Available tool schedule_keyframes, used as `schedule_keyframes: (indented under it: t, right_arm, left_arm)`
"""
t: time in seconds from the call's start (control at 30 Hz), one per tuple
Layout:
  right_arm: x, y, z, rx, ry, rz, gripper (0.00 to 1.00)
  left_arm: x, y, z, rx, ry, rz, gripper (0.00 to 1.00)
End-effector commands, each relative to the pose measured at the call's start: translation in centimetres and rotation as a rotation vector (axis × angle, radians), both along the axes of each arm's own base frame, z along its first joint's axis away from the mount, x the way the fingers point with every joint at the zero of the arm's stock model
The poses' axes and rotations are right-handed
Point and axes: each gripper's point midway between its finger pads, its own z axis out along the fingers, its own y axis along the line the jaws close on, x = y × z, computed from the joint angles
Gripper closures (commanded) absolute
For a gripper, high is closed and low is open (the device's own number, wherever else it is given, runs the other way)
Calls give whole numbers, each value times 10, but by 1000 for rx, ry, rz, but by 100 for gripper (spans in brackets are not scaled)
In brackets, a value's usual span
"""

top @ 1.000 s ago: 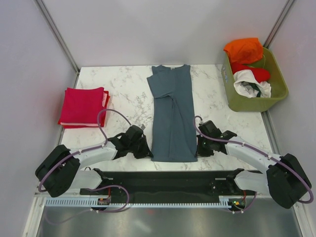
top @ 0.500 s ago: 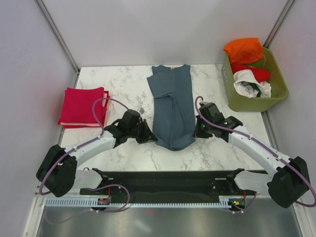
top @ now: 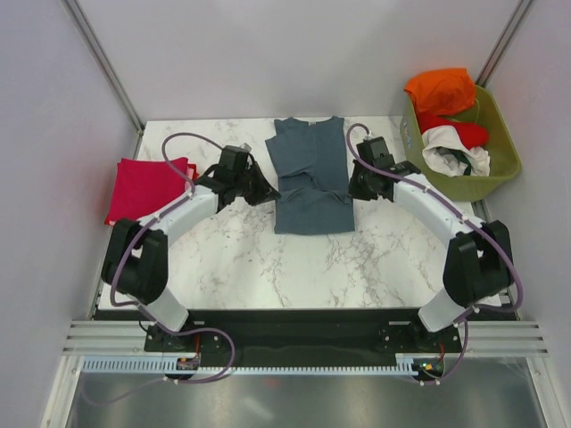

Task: Fold and stack the t-shirts
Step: Fold the tshirt

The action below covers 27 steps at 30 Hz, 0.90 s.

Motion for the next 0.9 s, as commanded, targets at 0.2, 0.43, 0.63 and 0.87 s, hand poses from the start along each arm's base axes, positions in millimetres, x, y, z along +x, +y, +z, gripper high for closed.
schedule_keyframes:
  t: [0.2,0.43,0.63,0.87]
  right_arm:
    - [73,-2,2,10,-39,-56,100]
    - [100,-8,-18,17,-14,-78,100]
    - [116,-15,-27,21,-10,-92,100]
    - [139,-9,-33,66,-10,-79,88]
  left_arm:
    - [71,11,6,27,-50,90,98]
    - [96,7,-5,5,-28,82,98]
    - [113,5,-17,-4,-9,80,98]
    - [129,8,-26,-16,9,93,94]
